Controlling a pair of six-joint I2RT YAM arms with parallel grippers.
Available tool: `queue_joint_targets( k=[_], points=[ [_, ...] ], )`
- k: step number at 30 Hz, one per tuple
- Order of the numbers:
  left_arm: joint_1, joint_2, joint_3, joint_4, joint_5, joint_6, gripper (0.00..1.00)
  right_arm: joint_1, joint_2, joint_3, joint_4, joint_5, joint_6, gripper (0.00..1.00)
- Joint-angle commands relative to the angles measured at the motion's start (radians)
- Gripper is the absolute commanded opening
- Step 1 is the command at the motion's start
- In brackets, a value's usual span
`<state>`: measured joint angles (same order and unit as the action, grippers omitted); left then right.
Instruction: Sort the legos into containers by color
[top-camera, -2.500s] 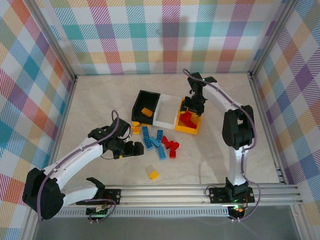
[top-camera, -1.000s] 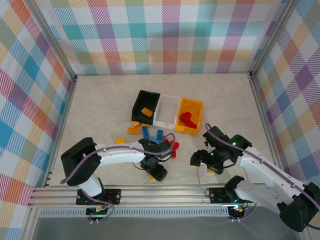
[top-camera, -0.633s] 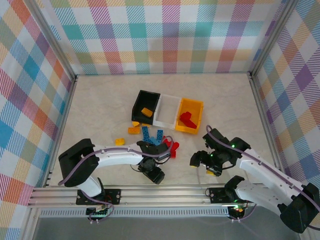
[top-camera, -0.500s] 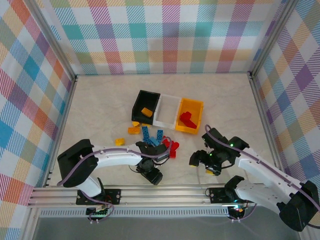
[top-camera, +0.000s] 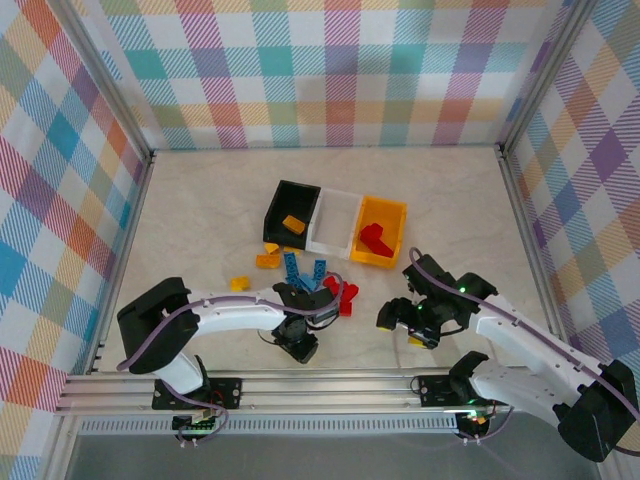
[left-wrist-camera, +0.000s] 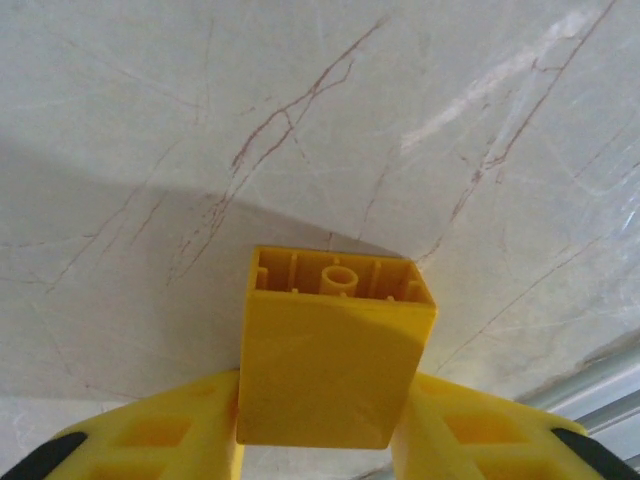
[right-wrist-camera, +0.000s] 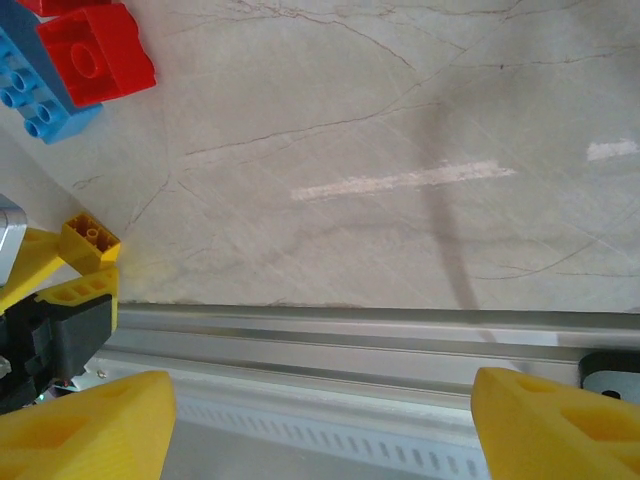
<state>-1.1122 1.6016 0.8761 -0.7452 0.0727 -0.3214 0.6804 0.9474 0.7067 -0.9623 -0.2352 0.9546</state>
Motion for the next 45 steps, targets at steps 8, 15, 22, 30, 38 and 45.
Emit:
queue_joint_targets(
  k=[8,15,22,30,38,45],
  points=[
    [-0.013,0.009,0.023,0.031,0.038,-0.028,0.30,0.002,0.053,0.042,0.043,0.001,-0.017,0.77],
    [0.086,-0.094,0.047,-0.025,0.026,-0.058,0.30,0.001,0.120,0.101,0.062,-0.020,-0.091,0.77],
    [0.259,-0.224,0.113,-0.083,0.055,-0.063,0.30,0.001,0.148,0.126,0.077,-0.029,-0.120,0.78],
    [0.499,-0.180,0.361,-0.164,0.073,-0.002,0.30,0.002,0.124,0.108,0.118,-0.048,-0.089,0.78],
    [0.618,0.060,0.668,-0.222,0.019,0.034,0.29,0.004,0.111,0.101,0.143,-0.043,-0.076,0.78],
    [0.670,0.293,0.873,-0.242,-0.011,0.080,0.29,0.007,0.108,0.112,0.119,-0.038,-0.079,0.78]
  ],
)
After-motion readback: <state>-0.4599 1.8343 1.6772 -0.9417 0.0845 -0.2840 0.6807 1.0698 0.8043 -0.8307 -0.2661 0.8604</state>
